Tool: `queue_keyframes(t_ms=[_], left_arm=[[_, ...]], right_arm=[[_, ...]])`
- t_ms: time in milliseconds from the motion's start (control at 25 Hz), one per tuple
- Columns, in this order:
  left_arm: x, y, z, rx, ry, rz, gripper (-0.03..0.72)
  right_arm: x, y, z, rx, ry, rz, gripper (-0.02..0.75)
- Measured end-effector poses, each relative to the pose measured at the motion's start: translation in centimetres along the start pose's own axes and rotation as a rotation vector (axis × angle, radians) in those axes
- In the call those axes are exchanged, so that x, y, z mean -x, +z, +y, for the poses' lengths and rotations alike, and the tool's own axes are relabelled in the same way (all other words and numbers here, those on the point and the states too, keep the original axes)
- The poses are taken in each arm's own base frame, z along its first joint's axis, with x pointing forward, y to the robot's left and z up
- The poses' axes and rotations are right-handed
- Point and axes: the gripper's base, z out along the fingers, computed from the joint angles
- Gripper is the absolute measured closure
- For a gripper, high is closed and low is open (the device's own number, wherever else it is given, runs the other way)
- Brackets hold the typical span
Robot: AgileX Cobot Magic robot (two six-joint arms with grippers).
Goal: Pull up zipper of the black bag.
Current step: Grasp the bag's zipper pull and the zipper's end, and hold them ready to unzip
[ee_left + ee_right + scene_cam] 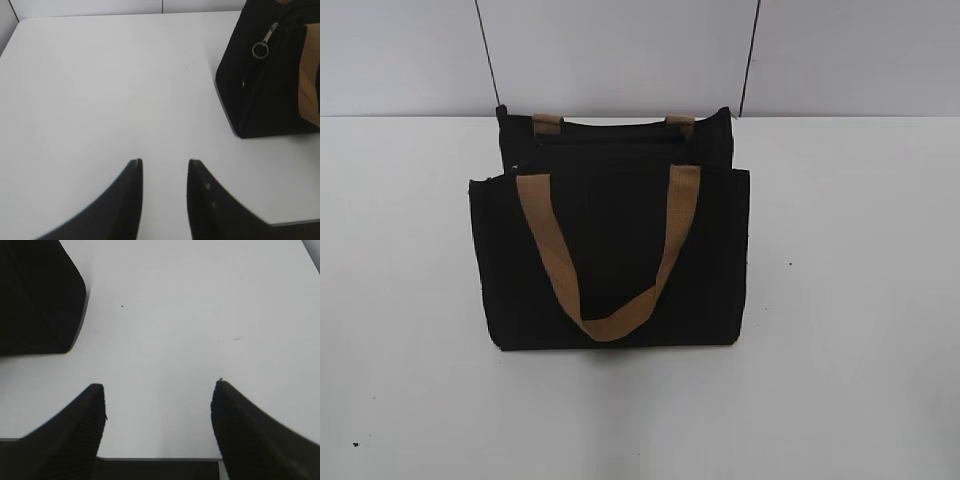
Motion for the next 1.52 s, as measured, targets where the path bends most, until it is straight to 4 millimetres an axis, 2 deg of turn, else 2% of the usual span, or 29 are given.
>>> queue_keyframes(t_ms=[1040, 1120, 1240, 1320, 1440, 1520], left_arm=[[0.0, 0.0, 0.0, -0.004, -0.002, -0.001, 0.446], [0.5, -0.4, -0.1, -0.005, -0.004, -0.041, 0.424], [2.3, -0.9, 0.1, 0.013, -0.005, -0.183, 0.326], [3.6, -0.6, 0.4, 0.041, -0.002, -0.264, 0.270], [5.2, 1.1, 1.1, 0.084, 0.006, -0.337, 0.235], [5.9, 3.0, 1.6, 0.103, -0.002, -0.389, 0.230]], right_arm=[[0.0, 0.0, 0.0, 0.000, 0.000, 0.000, 0.229], [0.0, 0.0, 0.0, 0.000, 0.000, 0.000, 0.229], [0.0, 0.0, 0.0, 0.000, 0.000, 0.000, 0.229], [0.0, 0.0, 0.0, 0.000, 0.000, 0.000, 0.229], [0.0, 0.0, 0.0, 0.000, 0.000, 0.000, 0.229], [0.0, 0.0, 0.0, 0.000, 0.000, 0.000, 0.229]])
